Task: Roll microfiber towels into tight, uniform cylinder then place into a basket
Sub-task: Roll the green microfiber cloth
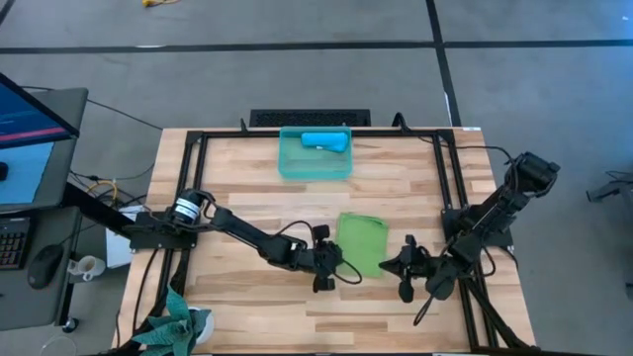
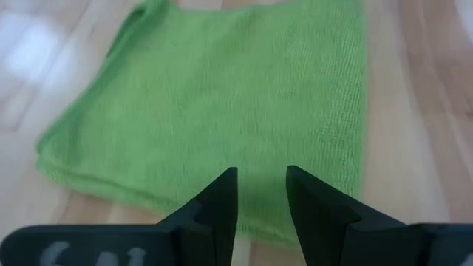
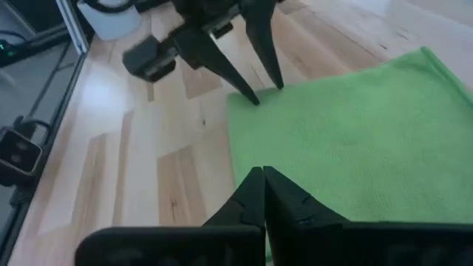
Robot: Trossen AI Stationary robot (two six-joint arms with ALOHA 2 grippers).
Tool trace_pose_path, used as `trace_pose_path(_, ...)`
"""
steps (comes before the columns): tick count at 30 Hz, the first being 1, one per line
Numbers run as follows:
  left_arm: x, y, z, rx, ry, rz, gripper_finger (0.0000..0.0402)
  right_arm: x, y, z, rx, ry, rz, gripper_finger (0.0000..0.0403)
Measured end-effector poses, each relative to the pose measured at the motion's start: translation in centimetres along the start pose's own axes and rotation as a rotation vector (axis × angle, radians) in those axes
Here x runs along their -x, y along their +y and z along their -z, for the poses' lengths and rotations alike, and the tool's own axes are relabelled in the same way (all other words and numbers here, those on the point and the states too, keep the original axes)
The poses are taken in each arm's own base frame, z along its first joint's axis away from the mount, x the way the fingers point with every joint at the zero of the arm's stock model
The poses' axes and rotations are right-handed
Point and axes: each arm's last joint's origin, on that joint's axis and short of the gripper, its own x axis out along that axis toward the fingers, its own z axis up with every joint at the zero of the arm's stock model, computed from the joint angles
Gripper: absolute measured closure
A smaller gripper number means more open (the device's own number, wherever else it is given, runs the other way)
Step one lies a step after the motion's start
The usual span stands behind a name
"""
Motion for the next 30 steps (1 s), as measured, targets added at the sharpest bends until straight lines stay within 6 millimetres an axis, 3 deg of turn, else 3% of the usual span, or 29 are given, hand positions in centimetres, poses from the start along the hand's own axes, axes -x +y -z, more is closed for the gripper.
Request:
trace_pose_path(8,0.2,-0.4,0.5,0.006,0.043,0.003,0.0292,-2.4,0.8,1.8,0.033,-0.012,0.013,0.0395)
trace_pose_path(15,0.5,-0.9,1.0,-0.01,0.068,0.003,0.0292,-4.8,0.2,2.4,0.035,0.088,0.048,0.0396)
trace_pose_path(21,0.5,-0.7,1.3,-0.004,0.094,-0.007,0.0292,-5.3,0.0,3.3,0.004,0.151,0.047,0.0397)
trace_pose_path(30,0.7,-1.1,1.6,-0.031,0.113,-0.005,0.0292,-5.6,-0.3,3.0,0.0,0.177,0.044,0.0392)
